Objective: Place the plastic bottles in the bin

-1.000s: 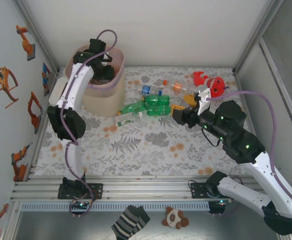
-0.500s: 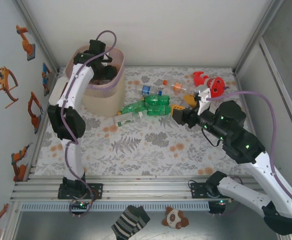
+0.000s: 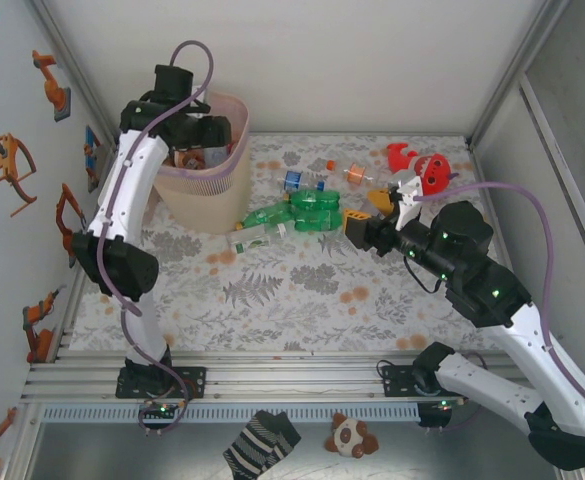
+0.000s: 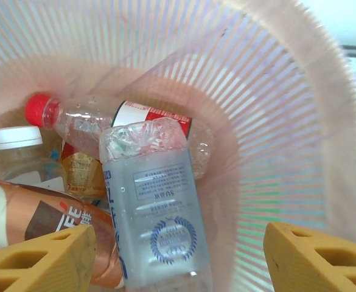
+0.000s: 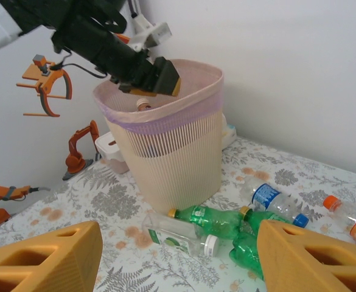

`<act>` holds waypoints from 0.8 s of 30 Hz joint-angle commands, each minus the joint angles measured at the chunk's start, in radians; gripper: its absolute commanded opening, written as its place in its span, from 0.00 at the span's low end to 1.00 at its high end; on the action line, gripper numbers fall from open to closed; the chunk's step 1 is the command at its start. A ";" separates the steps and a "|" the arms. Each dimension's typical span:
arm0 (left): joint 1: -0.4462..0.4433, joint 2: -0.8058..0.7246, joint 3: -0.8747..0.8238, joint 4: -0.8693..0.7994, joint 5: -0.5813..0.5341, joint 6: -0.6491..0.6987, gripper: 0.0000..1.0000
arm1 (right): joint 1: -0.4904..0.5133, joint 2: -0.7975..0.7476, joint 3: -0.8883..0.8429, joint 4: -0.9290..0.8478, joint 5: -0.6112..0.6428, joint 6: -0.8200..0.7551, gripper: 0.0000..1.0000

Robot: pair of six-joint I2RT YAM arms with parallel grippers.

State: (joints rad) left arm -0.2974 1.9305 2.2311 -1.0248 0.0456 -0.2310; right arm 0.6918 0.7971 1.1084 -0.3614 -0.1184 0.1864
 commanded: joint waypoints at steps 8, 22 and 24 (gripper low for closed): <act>-0.012 -0.095 -0.008 0.007 0.073 -0.021 0.51 | 0.008 -0.011 0.014 0.034 -0.009 0.007 0.67; -0.179 -0.243 -0.138 0.093 0.100 0.275 0.52 | 0.008 -0.028 0.001 0.033 -0.003 0.010 0.67; -0.205 -0.261 -0.173 0.110 0.103 0.322 0.53 | 0.008 -0.031 0.000 0.033 0.000 0.012 0.67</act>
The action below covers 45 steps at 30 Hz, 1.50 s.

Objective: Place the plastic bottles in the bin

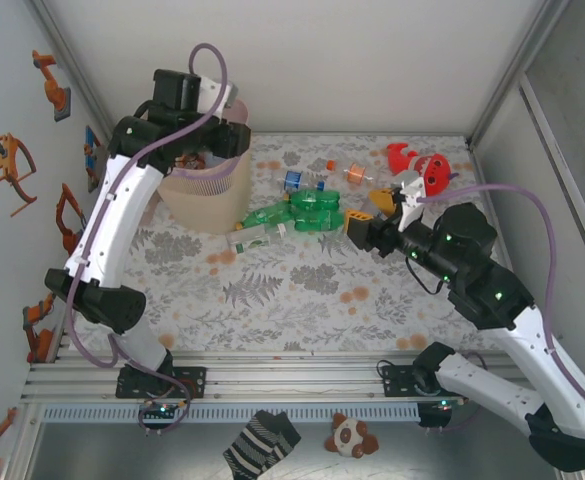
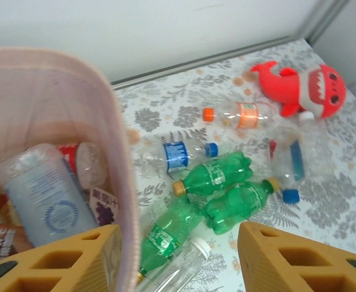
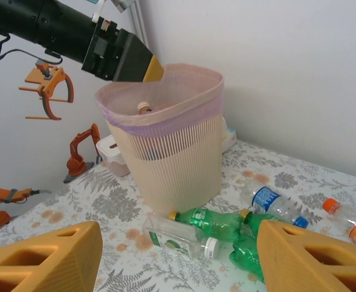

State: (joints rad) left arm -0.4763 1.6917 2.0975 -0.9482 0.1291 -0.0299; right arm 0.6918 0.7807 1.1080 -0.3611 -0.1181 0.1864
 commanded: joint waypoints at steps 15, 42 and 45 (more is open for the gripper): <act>-0.225 0.008 -0.253 0.028 -0.163 0.408 0.62 | 0.008 -0.012 0.001 0.038 -0.001 0.017 0.67; -0.207 0.263 -0.472 0.079 -0.325 0.468 0.63 | 0.008 -0.012 0.001 0.026 0.010 0.005 0.67; -0.199 0.282 -0.485 0.077 -0.324 0.460 0.63 | 0.008 -0.014 0.001 0.024 0.011 0.004 0.67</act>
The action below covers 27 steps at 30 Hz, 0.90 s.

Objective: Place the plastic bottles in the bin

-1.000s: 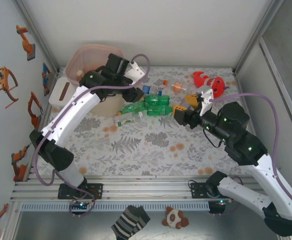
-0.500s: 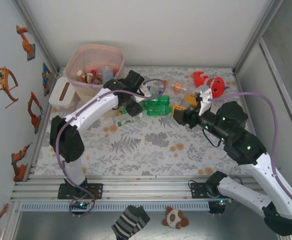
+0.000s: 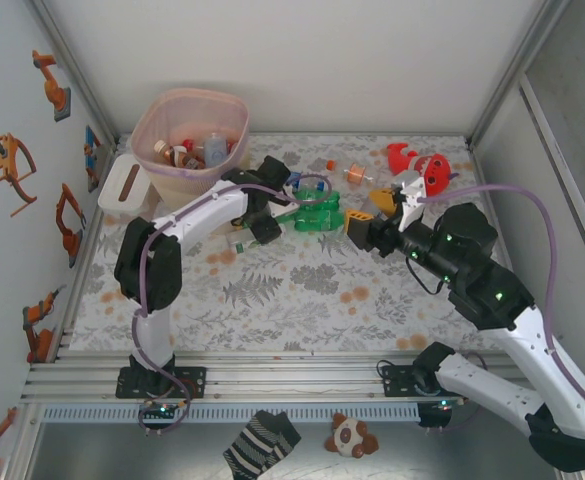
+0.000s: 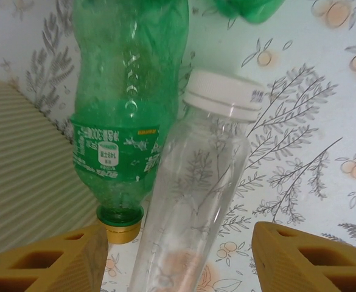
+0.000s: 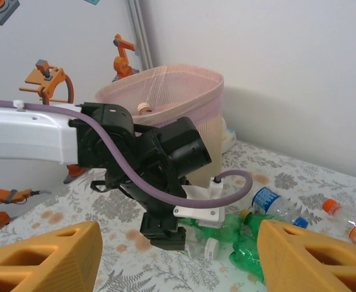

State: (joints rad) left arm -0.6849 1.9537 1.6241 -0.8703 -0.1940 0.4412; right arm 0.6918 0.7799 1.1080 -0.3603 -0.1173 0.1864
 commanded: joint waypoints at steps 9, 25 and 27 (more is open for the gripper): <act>0.023 0.079 -0.027 -0.028 0.005 -0.029 0.64 | 0.008 -0.014 0.000 0.023 0.008 0.000 0.67; 0.023 0.105 -0.023 -0.048 0.059 -0.039 0.54 | 0.008 -0.021 0.002 0.020 0.010 0.002 0.67; 0.024 0.110 -0.020 -0.047 0.062 -0.038 0.52 | 0.008 -0.023 0.003 0.017 0.010 0.003 0.67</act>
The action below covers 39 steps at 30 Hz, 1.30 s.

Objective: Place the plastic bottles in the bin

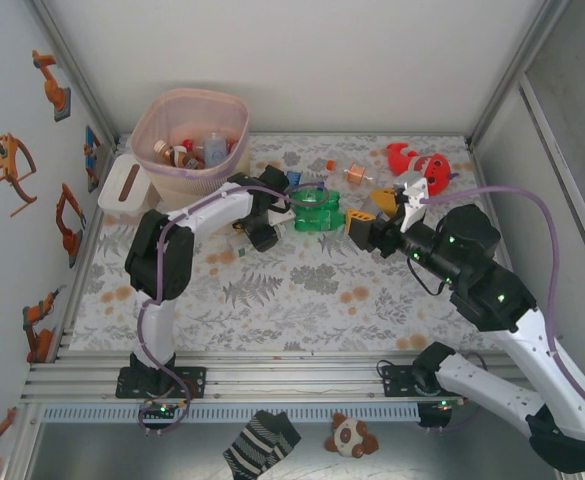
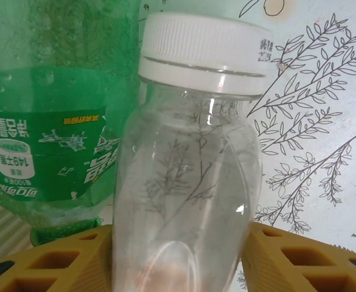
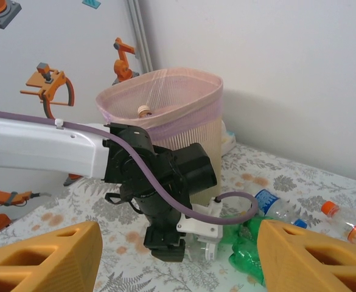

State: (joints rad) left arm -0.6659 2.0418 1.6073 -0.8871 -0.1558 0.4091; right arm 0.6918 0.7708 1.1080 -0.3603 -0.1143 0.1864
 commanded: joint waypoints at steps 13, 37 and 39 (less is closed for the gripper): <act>0.005 0.022 0.003 -0.031 0.034 -0.011 0.43 | 0.008 -0.027 -0.002 0.011 0.013 0.005 0.67; 0.079 -0.224 0.122 -0.001 0.534 -0.124 0.35 | 0.008 -0.017 0.001 0.016 0.010 -0.004 0.67; 0.094 -0.258 0.119 0.047 0.605 -0.164 0.35 | 0.008 -0.015 0.001 0.018 0.009 -0.002 0.67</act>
State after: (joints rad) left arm -0.5880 1.8519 1.7000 -0.8993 0.2760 0.3157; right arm 0.6918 0.7551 1.1080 -0.3614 -0.1135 0.1864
